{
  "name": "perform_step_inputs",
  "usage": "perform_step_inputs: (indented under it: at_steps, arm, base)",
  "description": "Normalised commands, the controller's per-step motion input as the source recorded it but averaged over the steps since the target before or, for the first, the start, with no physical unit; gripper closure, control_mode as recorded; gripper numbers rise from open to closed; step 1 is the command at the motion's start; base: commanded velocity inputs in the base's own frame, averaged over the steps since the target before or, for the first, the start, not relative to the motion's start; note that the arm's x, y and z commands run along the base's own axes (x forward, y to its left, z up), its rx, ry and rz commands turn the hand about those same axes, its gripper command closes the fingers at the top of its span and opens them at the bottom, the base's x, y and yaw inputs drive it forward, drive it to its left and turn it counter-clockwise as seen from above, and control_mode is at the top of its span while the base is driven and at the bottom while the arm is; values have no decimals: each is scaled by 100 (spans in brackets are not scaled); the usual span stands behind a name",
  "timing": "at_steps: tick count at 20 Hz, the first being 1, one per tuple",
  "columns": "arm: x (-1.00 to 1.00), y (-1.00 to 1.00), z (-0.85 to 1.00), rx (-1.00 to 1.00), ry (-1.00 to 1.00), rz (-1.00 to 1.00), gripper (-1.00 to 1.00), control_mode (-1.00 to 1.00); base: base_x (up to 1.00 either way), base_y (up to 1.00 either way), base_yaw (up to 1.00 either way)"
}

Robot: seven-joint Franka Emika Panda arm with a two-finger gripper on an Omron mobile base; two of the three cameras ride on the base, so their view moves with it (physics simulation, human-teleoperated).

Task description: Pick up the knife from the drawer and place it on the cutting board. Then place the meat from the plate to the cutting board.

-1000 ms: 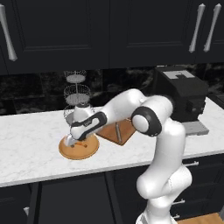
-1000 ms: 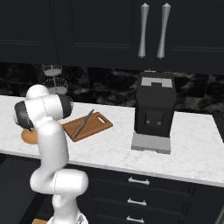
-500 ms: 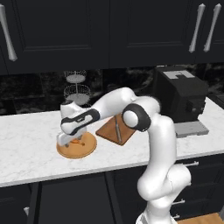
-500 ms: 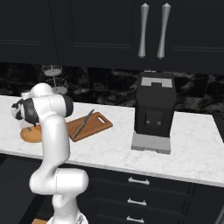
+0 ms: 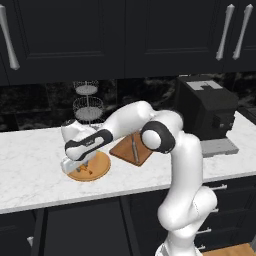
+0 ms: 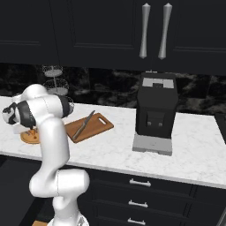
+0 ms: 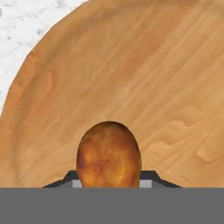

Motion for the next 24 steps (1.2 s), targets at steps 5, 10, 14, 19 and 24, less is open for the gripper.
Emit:
perform_step_inputs:
  at_steps: [5,10,14,19,24]
  arm:
    - [-38,-5,26,0,-21,0,100,-100]
    - [-3,-32,73,0,-24,0,100,-100]
    - [0,-67,54,0,-14,0,100,-100]
    - [0,-97,35,0,-1,-5,100,-100]
    - [0,-100,27,0,0,-7,100,-100]
  base:
    - [0,0,0]
    - [0,0,0]
    - [0,0,0]
    - [0,0,0]
    - [0,0,0]
